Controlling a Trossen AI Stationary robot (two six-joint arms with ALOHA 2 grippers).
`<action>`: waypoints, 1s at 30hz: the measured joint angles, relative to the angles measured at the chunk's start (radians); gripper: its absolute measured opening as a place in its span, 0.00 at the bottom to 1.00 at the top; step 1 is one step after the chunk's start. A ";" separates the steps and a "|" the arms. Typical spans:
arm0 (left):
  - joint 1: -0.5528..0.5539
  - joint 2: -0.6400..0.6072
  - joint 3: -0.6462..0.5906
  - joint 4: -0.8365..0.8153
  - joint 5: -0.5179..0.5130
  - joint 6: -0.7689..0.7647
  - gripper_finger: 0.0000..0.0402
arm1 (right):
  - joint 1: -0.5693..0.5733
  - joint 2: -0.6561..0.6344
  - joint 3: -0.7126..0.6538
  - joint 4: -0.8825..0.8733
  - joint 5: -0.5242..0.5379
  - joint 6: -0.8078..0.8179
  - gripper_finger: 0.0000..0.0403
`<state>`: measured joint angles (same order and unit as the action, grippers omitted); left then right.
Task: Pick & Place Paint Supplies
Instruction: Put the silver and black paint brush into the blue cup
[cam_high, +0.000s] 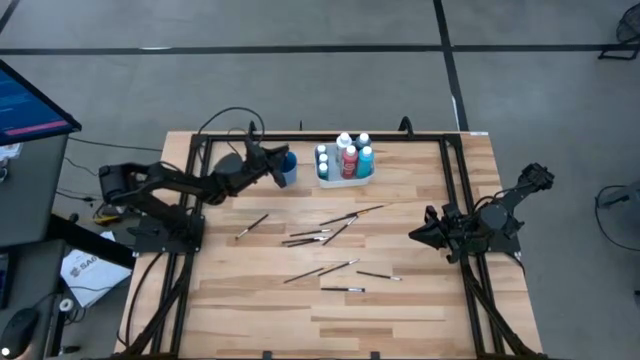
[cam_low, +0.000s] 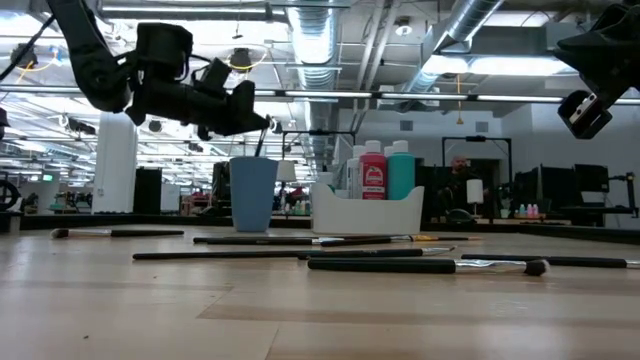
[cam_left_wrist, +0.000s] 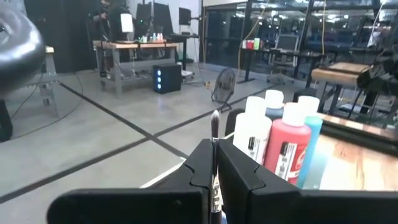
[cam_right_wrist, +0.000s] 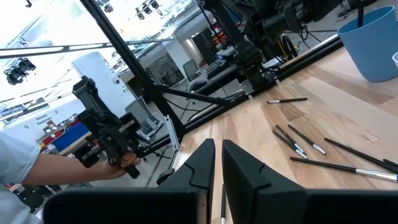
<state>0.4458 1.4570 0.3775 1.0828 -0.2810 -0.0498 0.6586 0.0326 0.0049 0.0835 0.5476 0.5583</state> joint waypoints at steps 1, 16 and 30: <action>0.000 0.006 0.000 -0.002 0.000 0.000 0.01 | 0.000 0.000 0.000 0.000 0.000 0.000 0.06; 0.000 0.012 0.000 -0.011 -0.001 0.023 0.02 | 0.000 0.000 0.000 0.000 0.000 0.000 0.06; -0.016 -0.036 0.000 -0.065 -0.002 0.023 0.28 | 0.000 0.000 0.000 0.000 0.000 0.000 0.06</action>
<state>0.4299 1.4208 0.3779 1.0181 -0.2832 -0.0269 0.6585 0.0326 0.0048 0.0834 0.5476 0.5585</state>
